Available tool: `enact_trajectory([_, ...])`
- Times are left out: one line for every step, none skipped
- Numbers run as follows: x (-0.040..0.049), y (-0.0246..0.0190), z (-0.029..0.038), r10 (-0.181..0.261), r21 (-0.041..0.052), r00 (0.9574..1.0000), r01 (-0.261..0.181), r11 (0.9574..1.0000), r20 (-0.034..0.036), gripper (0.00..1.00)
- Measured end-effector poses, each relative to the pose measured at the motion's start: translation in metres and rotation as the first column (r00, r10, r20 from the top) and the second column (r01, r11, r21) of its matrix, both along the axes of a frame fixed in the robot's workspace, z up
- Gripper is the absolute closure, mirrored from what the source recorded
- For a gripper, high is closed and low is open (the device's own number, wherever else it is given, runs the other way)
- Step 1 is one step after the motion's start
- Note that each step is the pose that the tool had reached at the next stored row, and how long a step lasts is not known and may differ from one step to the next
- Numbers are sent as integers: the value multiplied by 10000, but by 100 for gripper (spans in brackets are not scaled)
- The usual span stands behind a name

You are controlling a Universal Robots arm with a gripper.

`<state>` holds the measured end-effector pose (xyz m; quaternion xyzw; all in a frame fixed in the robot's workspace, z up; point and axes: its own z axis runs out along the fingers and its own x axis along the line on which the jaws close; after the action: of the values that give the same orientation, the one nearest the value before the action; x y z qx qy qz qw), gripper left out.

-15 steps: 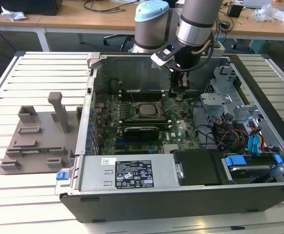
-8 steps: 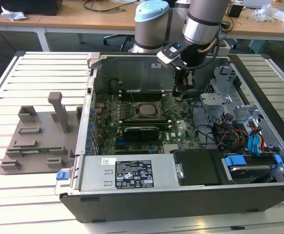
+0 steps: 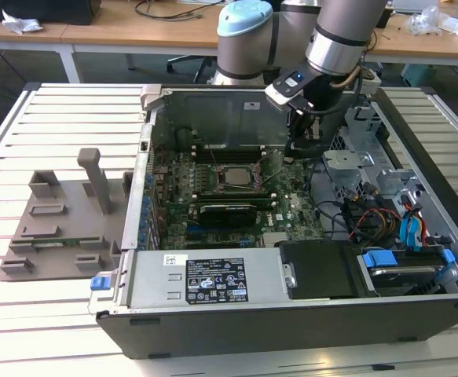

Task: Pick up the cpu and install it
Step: 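Close the cpu cover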

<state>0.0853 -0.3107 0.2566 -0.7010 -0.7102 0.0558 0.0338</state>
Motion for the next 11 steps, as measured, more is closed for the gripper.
enact_trajectory([1, 1, -36, 11, 0, 10000, -11, 10000, 0, 89])
enact_trajectory([0, 0, -52, 13, 2, 10000, -13, 10000, -1, 89])
enact_trajectory([-15, 0, -63, 13, 33, 10000, -13, 10000, 0, 89])
enact_trajectory([-72, 0, -67, 14, 146, 10000, -14, 9999, -1, 89])
enact_trajectory([-128, 1, -70, 14, 273, 10000, -14, 9996, 0, 89])
enact_trajectory([-188, 1, -71, 14, 347, 10000, -15, 9994, 7, 89])
enact_trajectory([-214, 0, -70, 15, 361, 10000, -15, 9993, 13, 89])
enact_trajectory([-242, 0, -70, 13, 368, 10000, -14, 9993, 19, 89])
enact_trajectory([-262, -1, -70, 13, 371, 10000, -14, 9993, 22, 89])
enact_trajectory([-262, 0, -70, 14, 370, 10000, -15, 9993, 22, 89])
enact_trajectory([-262, 0, -70, 15, 370, 10000, -16, 9993, 22, 89])
